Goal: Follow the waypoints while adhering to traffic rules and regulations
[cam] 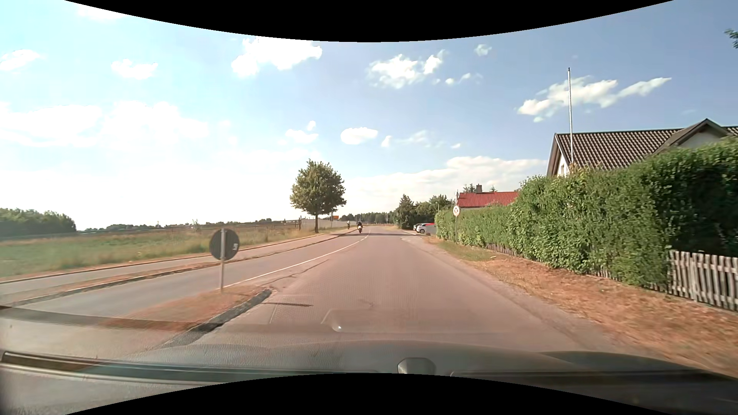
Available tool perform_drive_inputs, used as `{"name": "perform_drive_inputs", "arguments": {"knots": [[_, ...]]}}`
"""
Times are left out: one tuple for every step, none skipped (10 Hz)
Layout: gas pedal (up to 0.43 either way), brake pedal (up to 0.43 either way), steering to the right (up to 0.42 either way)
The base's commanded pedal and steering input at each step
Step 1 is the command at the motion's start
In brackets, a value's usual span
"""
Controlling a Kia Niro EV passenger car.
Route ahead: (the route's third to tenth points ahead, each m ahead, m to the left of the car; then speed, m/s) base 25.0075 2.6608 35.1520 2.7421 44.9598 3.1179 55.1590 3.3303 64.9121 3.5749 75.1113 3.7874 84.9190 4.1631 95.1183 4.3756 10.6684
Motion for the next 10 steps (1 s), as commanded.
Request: {"name": "perform_drive_inputs", "arguments": {"knots": [[0.268,0.006,0.031],[0.268,0.006,0.018],[0.268,0.006,0.001],[0.268,0.006,-0.011],[0.26,0.006,-0.016],[0.177,0.006,-0.018],[0.169,0.006,-0.017],[0.169,0.006,-0.017],[0.169,0.006,-0.018],[0.169,0.006,-0.017]]}}
